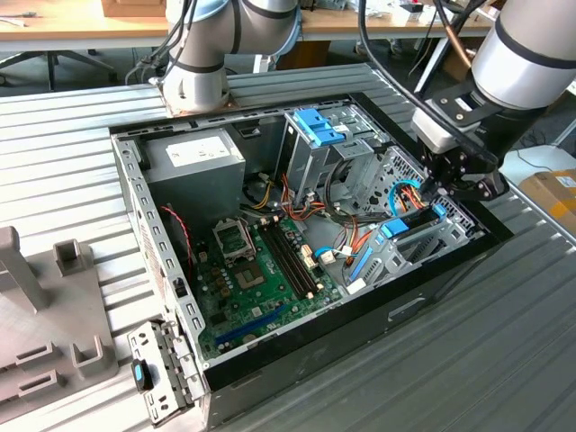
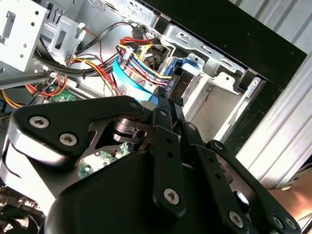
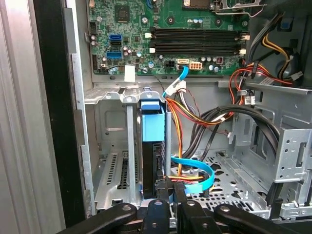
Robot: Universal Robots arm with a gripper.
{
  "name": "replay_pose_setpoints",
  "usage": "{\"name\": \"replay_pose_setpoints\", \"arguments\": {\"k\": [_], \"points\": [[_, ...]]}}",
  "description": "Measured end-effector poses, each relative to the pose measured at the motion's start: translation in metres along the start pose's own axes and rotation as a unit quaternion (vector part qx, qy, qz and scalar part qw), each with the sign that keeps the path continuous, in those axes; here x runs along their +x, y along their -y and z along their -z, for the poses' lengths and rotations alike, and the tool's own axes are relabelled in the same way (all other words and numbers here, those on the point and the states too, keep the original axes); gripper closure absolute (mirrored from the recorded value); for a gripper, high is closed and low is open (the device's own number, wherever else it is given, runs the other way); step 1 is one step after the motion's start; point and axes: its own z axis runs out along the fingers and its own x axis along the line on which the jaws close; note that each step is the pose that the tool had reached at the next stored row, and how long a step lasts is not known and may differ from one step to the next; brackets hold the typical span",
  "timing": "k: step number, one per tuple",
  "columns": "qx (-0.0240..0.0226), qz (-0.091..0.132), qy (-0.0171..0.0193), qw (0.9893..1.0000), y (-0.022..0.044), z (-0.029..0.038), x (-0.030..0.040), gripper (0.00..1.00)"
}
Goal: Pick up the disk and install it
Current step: 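Insert the second disk wire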
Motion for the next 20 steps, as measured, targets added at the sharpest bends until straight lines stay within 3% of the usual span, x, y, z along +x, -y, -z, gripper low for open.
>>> {"name": "replay_pose_setpoints", "arguments": {"k": [5, 9, 14, 20], "points": [[0.0086, 0.001, 0.0009, 1.0000, -0.0083, 0.0010, 0.0058, 0.84], [0.0182, 0.003, 0.0040, 0.9998, -0.0145, 0.0003, 0.0101, 0.84], [0.0223, 0.012, 0.0069, 0.9997, -0.0160, -0.0024, 0.0108, 0.84], [0.0306, 0.025, 0.0130, 0.9991, -0.0203, -0.0061, 0.0143, 0.84]]}}
